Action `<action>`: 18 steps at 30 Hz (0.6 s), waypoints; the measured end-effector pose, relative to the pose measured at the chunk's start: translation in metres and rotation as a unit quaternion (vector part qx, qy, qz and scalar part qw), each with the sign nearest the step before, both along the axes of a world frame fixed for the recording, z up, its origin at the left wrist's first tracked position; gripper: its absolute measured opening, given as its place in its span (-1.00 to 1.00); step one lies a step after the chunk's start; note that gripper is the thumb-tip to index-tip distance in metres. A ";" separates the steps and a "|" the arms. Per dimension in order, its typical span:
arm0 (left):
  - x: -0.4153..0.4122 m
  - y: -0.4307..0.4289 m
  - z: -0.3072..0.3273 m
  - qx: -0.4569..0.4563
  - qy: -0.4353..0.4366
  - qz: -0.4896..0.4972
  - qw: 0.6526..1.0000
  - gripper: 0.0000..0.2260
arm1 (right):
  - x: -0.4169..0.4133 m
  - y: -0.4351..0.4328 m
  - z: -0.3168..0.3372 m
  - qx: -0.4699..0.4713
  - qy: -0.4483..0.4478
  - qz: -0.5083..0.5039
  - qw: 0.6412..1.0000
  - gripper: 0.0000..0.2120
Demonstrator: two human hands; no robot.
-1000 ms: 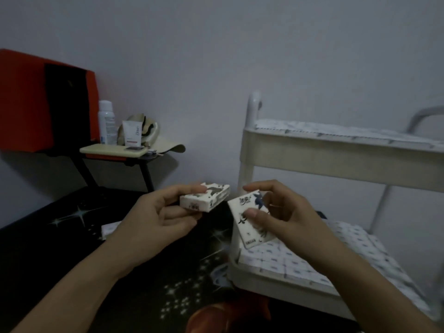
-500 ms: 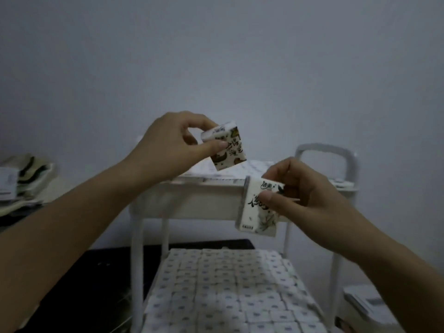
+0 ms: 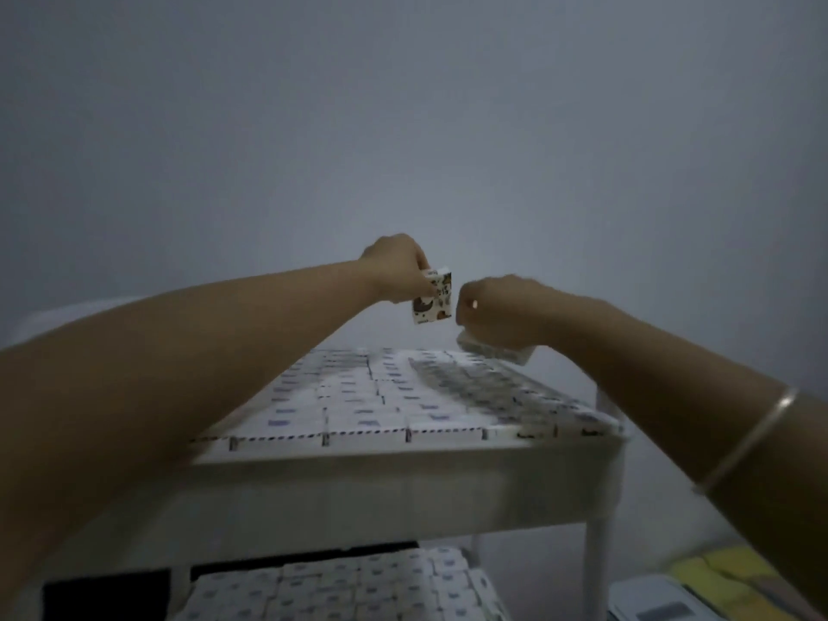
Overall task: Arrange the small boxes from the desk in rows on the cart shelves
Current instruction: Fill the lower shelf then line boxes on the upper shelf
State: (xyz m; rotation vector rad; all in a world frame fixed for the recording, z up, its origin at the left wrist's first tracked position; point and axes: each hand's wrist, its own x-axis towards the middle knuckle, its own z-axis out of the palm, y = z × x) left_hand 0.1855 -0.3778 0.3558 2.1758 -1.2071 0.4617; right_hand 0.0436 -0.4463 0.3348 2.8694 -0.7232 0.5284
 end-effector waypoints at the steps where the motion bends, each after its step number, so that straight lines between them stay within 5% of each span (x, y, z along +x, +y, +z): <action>1: 0.006 -0.010 0.000 0.017 0.006 0.001 1.000 -0.78 | 0.010 -0.004 -0.001 -0.006 0.041 -0.025 0.999 -0.73; 9: 0.039 -0.056 -0.015 0.061 0.014 -0.067 0.996 -0.79 | 0.042 -0.005 -0.002 -0.026 0.234 -0.081 0.968 -0.62; 18: 0.032 -0.067 -0.023 0.040 0.039 -0.154 0.987 -0.81 | 0.047 -0.020 -0.006 -0.009 0.282 -0.099 0.954 -0.55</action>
